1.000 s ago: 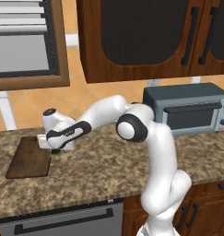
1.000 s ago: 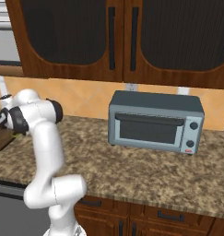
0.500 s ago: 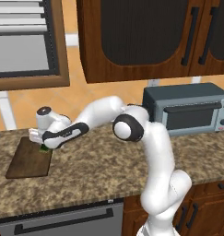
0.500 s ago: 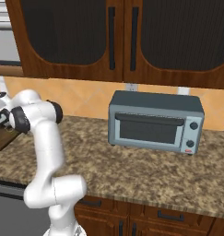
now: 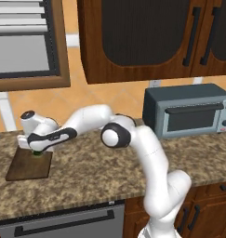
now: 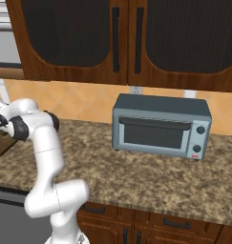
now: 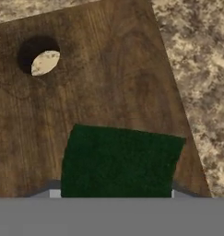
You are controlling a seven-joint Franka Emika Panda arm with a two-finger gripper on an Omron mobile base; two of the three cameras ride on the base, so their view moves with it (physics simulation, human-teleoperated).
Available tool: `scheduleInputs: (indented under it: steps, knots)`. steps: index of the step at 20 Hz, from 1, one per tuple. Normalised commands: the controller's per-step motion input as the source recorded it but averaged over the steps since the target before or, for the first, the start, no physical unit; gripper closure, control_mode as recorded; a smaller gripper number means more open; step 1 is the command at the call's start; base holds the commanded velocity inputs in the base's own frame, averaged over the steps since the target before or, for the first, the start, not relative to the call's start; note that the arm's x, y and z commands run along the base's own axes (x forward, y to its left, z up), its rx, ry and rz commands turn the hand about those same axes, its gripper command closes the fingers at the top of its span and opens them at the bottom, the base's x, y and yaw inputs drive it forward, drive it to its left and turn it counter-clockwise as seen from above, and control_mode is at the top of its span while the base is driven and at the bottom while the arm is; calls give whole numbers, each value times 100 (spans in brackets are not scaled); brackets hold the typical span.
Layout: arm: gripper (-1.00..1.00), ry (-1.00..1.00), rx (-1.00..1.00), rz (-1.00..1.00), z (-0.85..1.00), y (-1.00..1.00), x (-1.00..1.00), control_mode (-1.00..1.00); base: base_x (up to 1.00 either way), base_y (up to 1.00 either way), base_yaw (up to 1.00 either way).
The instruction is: Pick up the sponge from the counter and clean the cutting board by briefly scrubbing or pressing down on the cutting board. Once finished, release the sponge.
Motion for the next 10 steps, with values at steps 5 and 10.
scheduleInputs:
  steps: [5, 10]
  knots:
    - [100, -1, -19, 9, -82, -13, -44, -100, 0, 0, 0]
    - [100, 0, -3, 21, -100, -100, -100, -100, 0, 0, 0]
